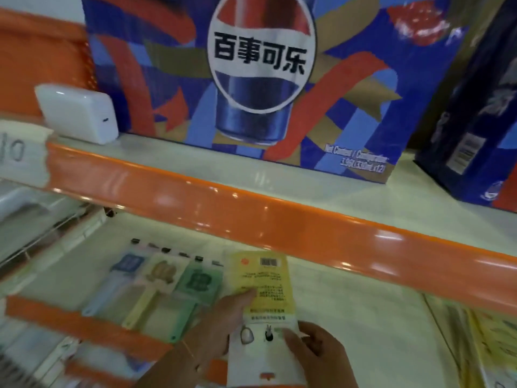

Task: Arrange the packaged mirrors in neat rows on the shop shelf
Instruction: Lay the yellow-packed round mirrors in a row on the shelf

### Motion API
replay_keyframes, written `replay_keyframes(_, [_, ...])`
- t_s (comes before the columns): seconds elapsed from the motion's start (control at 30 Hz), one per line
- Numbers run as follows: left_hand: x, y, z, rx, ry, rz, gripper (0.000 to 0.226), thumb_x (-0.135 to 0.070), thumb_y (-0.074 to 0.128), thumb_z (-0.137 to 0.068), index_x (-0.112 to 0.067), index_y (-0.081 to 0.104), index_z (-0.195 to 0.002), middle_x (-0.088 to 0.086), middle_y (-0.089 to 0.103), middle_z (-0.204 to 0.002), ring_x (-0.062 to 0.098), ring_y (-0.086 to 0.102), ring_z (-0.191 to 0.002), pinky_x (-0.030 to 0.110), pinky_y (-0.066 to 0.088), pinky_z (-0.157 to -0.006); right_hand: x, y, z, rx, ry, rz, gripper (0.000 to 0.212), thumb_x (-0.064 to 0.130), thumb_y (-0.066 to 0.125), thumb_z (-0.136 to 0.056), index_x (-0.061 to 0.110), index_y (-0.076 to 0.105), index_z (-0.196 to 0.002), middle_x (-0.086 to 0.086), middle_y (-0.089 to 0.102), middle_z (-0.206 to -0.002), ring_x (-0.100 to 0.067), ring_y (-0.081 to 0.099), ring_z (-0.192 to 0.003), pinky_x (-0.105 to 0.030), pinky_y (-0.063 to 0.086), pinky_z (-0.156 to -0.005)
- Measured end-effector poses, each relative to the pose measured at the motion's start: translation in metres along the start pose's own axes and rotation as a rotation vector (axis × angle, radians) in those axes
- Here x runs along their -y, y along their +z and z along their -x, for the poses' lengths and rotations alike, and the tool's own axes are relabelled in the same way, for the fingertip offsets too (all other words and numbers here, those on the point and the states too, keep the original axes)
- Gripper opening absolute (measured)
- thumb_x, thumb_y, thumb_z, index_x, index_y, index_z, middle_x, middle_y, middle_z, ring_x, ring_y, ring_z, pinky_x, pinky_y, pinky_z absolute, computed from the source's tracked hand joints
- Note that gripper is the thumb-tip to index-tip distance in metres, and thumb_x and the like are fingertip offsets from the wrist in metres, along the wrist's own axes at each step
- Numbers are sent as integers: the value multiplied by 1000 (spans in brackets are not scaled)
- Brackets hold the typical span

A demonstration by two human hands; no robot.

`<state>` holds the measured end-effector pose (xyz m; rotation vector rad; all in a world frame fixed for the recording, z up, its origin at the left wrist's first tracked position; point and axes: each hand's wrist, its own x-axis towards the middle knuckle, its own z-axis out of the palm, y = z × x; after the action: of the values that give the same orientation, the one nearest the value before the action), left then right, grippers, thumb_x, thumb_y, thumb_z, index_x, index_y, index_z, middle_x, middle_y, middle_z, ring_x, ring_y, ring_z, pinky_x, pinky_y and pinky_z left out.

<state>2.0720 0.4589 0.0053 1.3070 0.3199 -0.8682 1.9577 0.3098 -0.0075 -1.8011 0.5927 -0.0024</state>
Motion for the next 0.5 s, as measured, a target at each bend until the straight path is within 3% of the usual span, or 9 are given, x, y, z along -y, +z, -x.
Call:
replay_keyframes(0.1, [0, -23, -3, 43, 26, -104, 32, -40, 44, -99, -13, 62, -103, -5, 61, -88, 5, 60, -67, 18, 49, -49, 13, 20, -5, 90, 72, -58, 14, 32, 72, -82, 23, 74, -92, -7, 76, -78, -30, 71, -82, -34, 55, -70])
replay_keyframes(0.2, [2, -43, -9, 51, 76, -163, 31, -33, 46, -100, -10, 66, -103, -1, 68, -90, 1, 66, -64, 12, 48, -48, 20, 37, -8, 189, 132, -229, 17, 13, 69, -85, 10, 70, -102, -14, 75, -88, -32, 72, -83, -36, 57, -73])
replay_keyframes(0.33, [-2, -63, -10, 43, 117, -279, 40, -45, 44, -98, -14, 69, -102, 3, 74, -94, 14, 70, -85, 24, 54, -67, 26, 45, -11, 215, 145, -374, 19, 3, 68, -82, 3, 71, -101, -21, 73, -95, -40, 71, -85, -53, 55, -84])
replay_keyframes(0.4, [-4, -73, -12, -2, 161, -261, 57, -56, 39, -95, -10, 71, -98, 11, 74, -90, 26, 71, -83, 33, 56, -69, 26, 43, -14, 149, 31, -312, 17, 3, 70, -81, 8, 76, -96, -14, 74, -81, -27, 68, -60, -39, 57, -64])
replay_keyframes(0.43, [-5, -76, -13, -39, 200, -244, 61, -57, 37, -94, -5, 70, -93, 13, 73, -84, 28, 70, -75, 35, 55, -65, 27, 41, -15, 96, -43, -267, 16, 1, 71, -80, 9, 78, -92, -8, 70, -67, -18, 56, -44, -27, 48, -49])
replay_keyframes(0.5, [-7, -79, -11, -129, 291, -188, 56, -51, 41, -93, -2, 66, -87, 13, 67, -75, 24, 63, -60, 33, 51, -57, 25, 37, -19, -2, -198, -208, 19, -6, 73, -75, 11, 79, -81, -3, 60, -52, -13, 36, -37, -19, 33, -42])
